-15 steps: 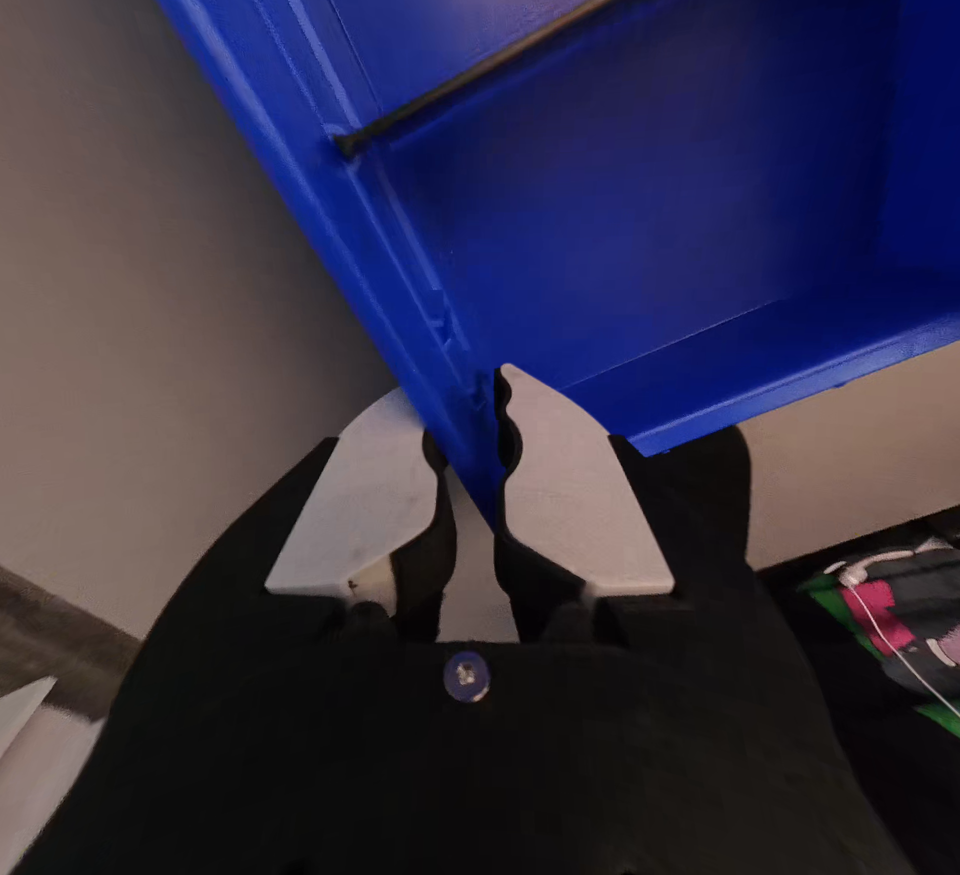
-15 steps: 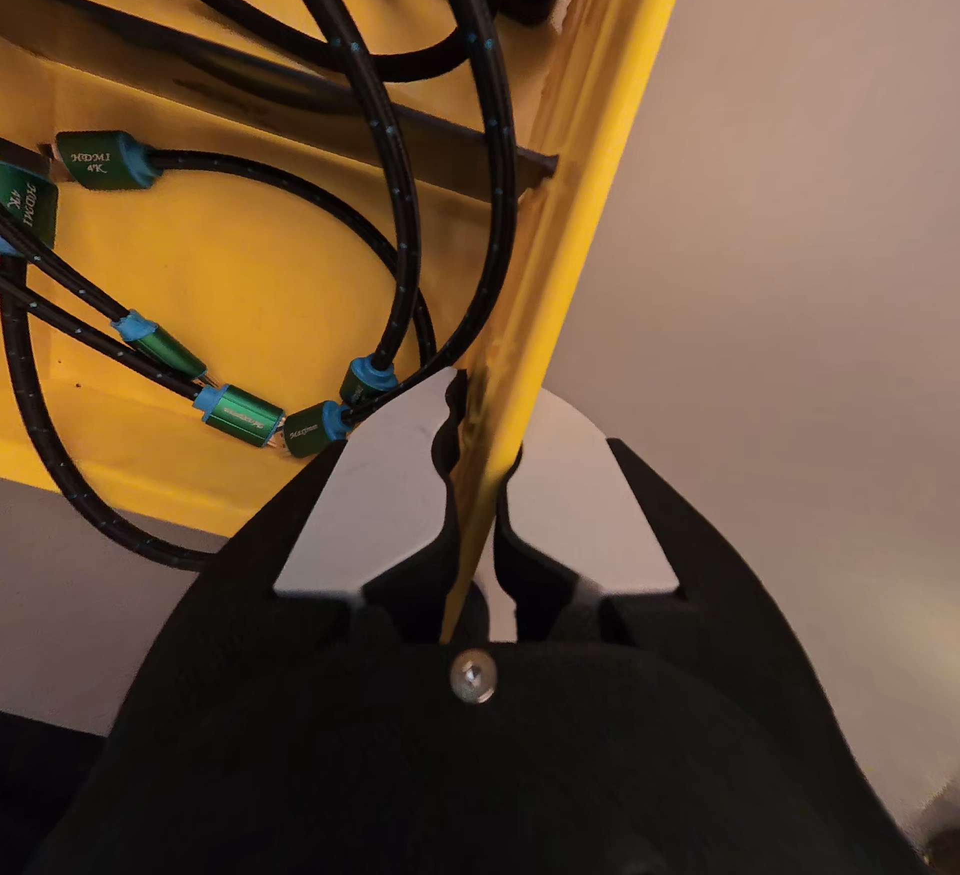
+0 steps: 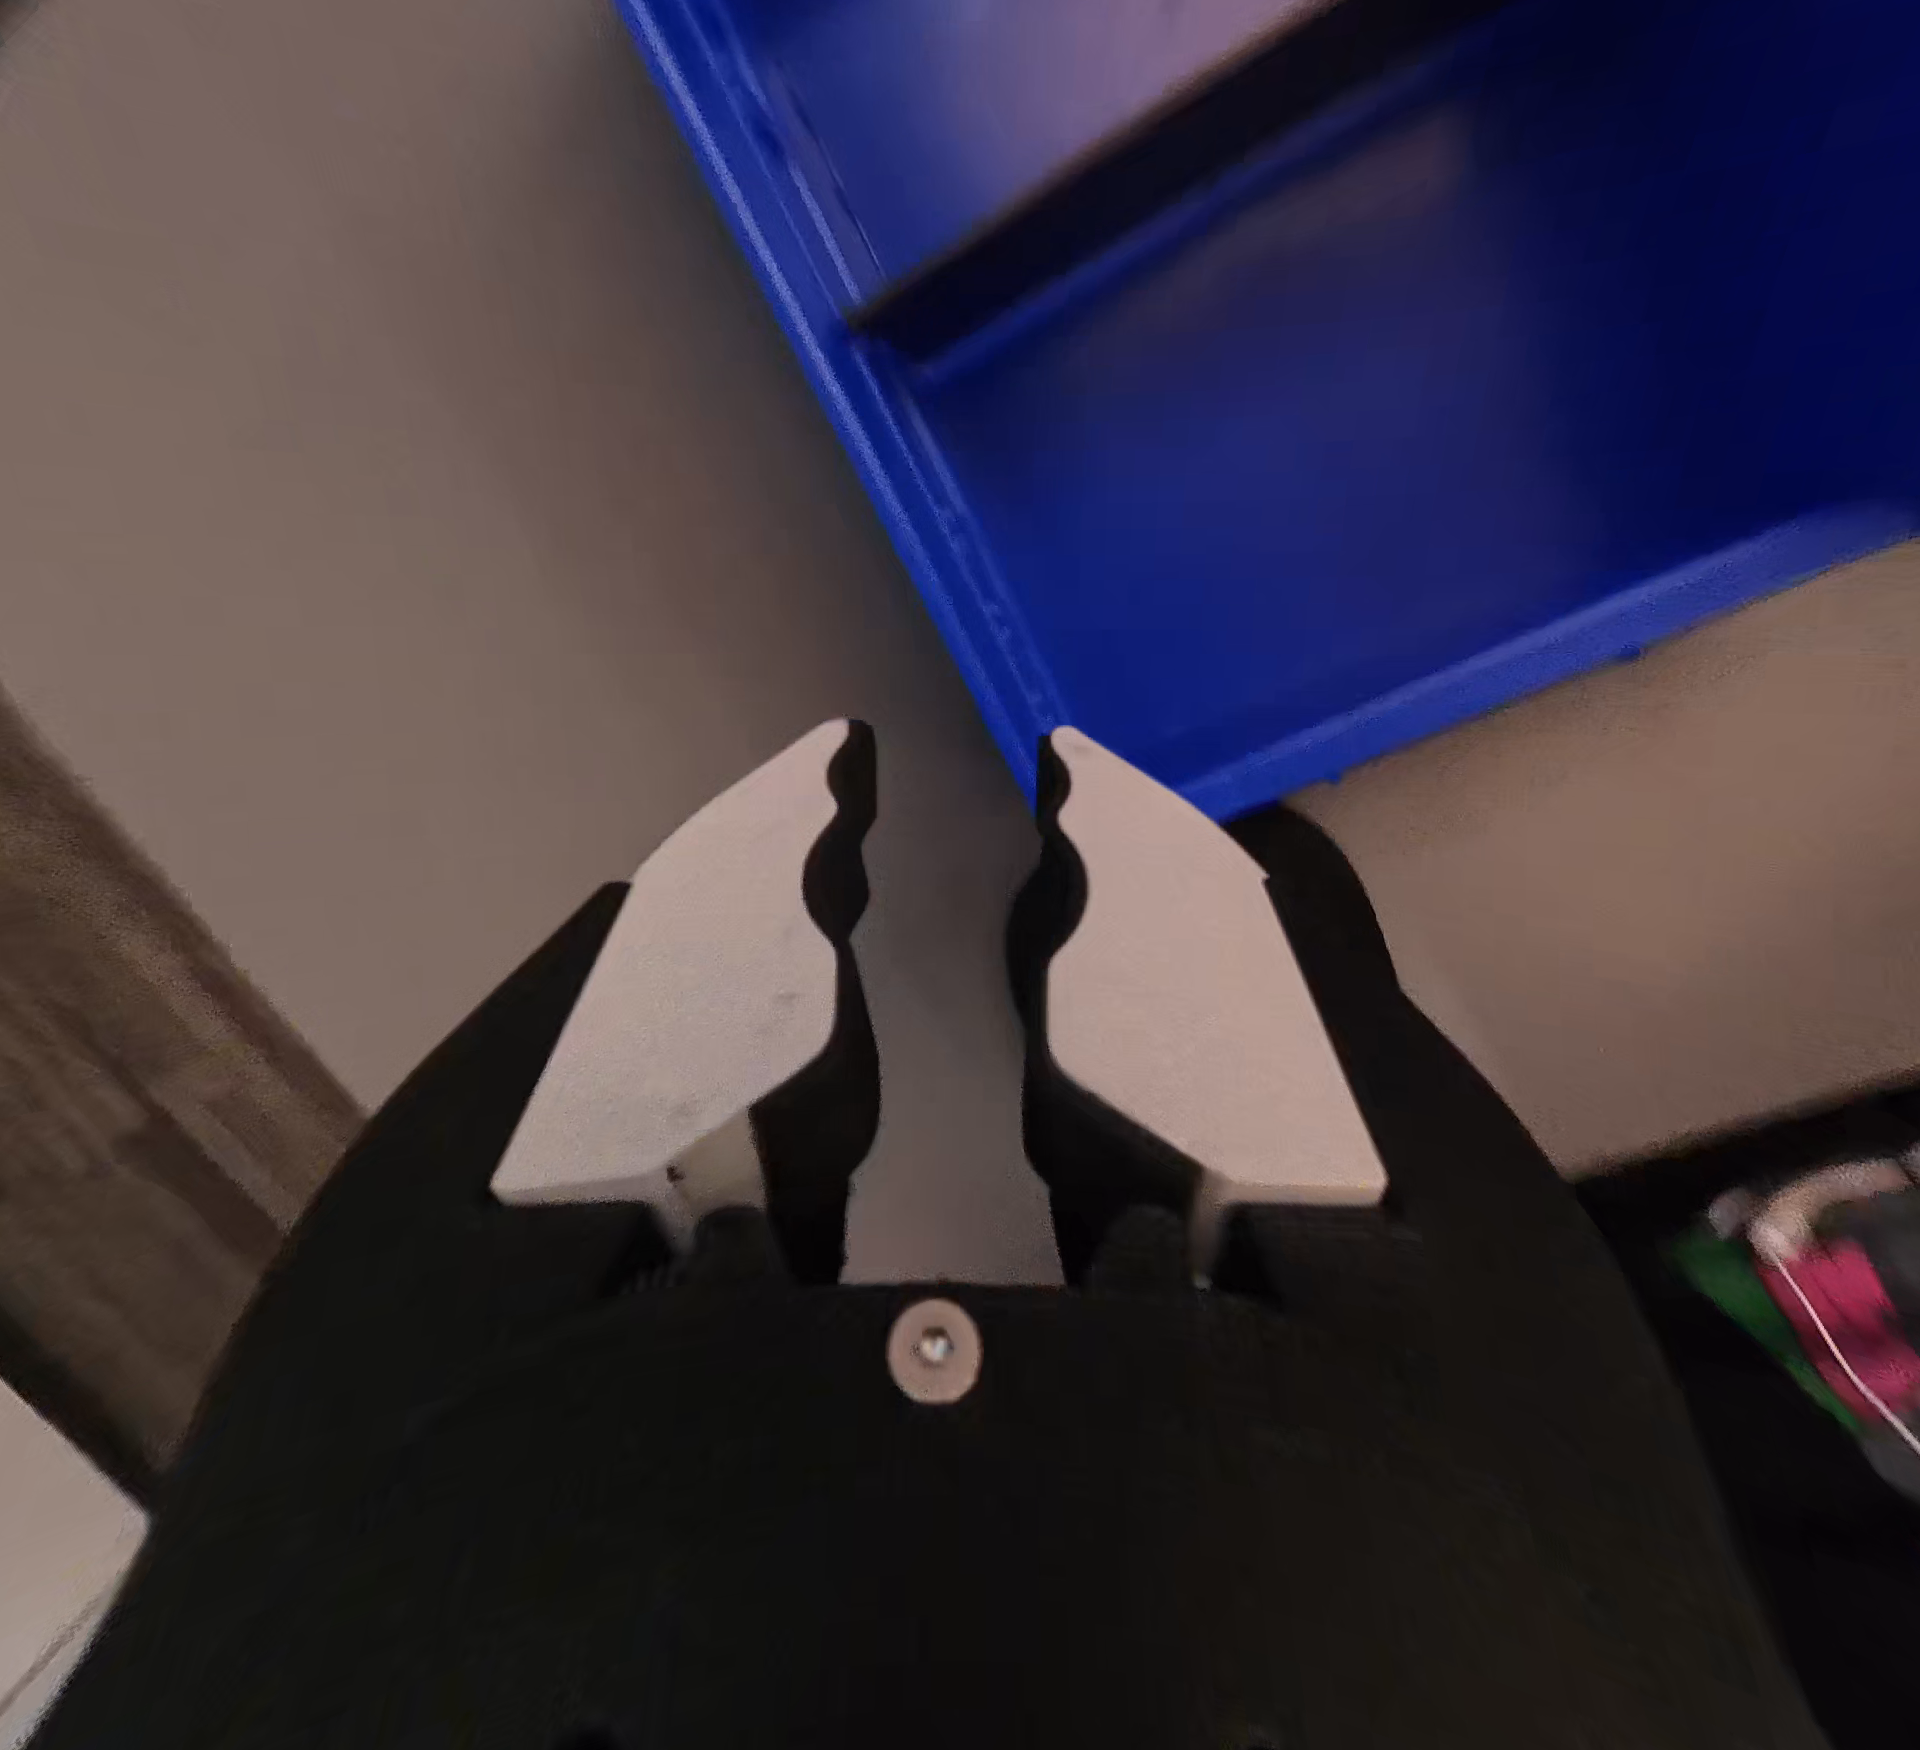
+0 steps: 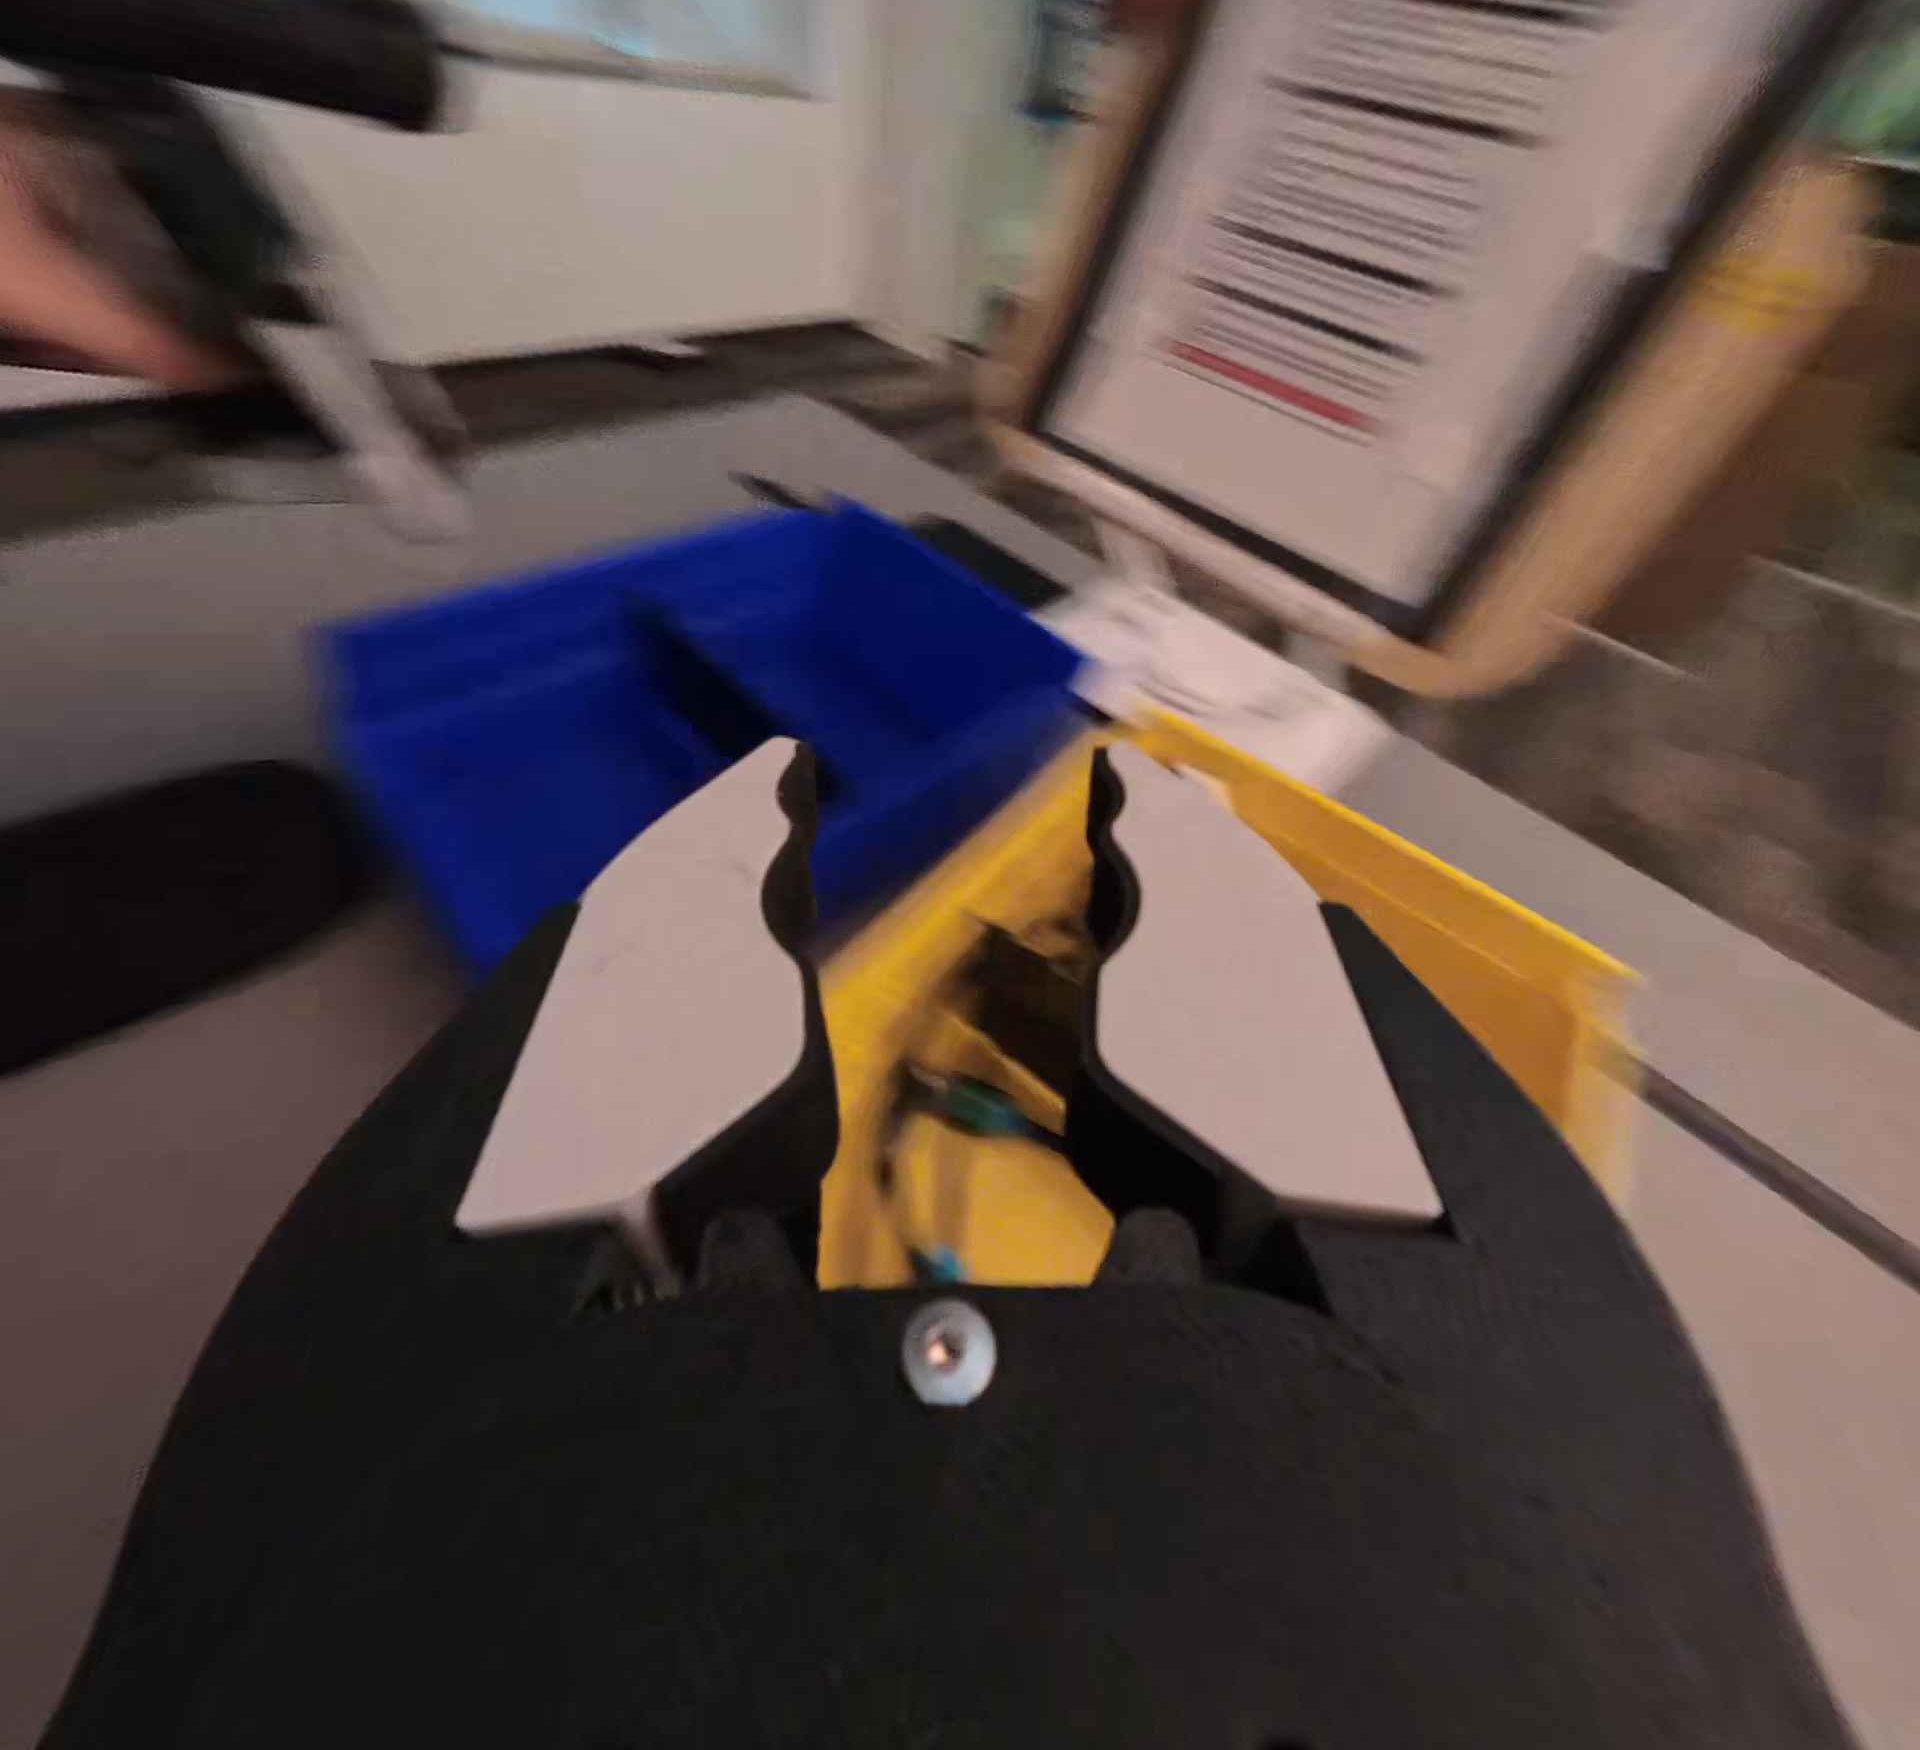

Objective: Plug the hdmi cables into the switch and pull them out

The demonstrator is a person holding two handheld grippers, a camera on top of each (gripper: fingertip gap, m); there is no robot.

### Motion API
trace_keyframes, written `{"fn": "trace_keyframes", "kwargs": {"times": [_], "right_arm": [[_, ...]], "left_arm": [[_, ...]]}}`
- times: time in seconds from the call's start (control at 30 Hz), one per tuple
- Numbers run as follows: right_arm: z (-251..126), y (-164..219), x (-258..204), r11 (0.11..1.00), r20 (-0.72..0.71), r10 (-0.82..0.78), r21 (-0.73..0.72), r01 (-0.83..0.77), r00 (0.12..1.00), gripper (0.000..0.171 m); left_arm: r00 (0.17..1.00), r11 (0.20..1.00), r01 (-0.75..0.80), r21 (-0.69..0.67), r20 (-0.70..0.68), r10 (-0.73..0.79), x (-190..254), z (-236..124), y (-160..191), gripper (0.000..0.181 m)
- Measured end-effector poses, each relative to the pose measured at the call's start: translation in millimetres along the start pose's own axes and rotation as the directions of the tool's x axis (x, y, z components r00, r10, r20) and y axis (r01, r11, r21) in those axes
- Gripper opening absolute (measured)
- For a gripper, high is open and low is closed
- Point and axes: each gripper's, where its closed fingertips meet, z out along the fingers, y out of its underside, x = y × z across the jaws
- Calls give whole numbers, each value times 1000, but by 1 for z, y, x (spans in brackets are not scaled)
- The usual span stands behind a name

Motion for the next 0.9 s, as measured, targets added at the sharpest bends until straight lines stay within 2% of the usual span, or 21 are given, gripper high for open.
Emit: {"fn": "trace_keyframes", "kwargs": {"times": [0.03,0.07,0.1,0.17,0.23,0.27,0.33,0.4,0.57,0.63,0.73,0.9], "right_arm": [[16,-2,-32,999,117,31,-33,-27,993,52],[34,9,-56,988,194,83,-146,-55,978,59],[49,24,-74,960,253,126,-274,-54,959,60],[76,55,-82,874,239,198,-482,-61,951,56],[94,75,-73,795,178,245,-600,-92,953,48],[99,81,-72,753,154,287,-646,-124,945,42],[101,96,-74,631,96,382,-754,-183,919,46],[100,108,-79,513,36,436,-831,-215,899,49],[105,130,-94,327,-90,506,-900,-287,858,48],[113,138,-97,290,-138,493,-905,-312,859,47],[129,152,-89,298,-170,431,-900,-317,886,41],[138,173,-87,185,-213,463,-926,-329,860,38]], "left_arm": [[997,995,-3,103,81,-5,-7,-15,-15,31],[987,976,-12,216,160,-23,-12,-33,-31,34],[974,944,-22,331,219,-54,-14,-52,-47,37],[952,835,-64,547,285,-114,-8,-89,-77,42],[926,726,-138,674,347,-147,3,-113,-94,48],[909,698,-186,692,390,-145,8,-119,-98,50],[877,693,-248,677,461,-135,14,-122,-102,55],[874,694,-262,671,470,-124,20,-121,-105,58],[866,684,-278,674,484,-124,25,-124,-107,59],[864,682,-282,675,487,-124,26,-126,-106,59],[859,658,-285,697,491,-148,27,-135,-105,60],[840,624,-293,725,506,-193,23,-150,-101,60]]}}
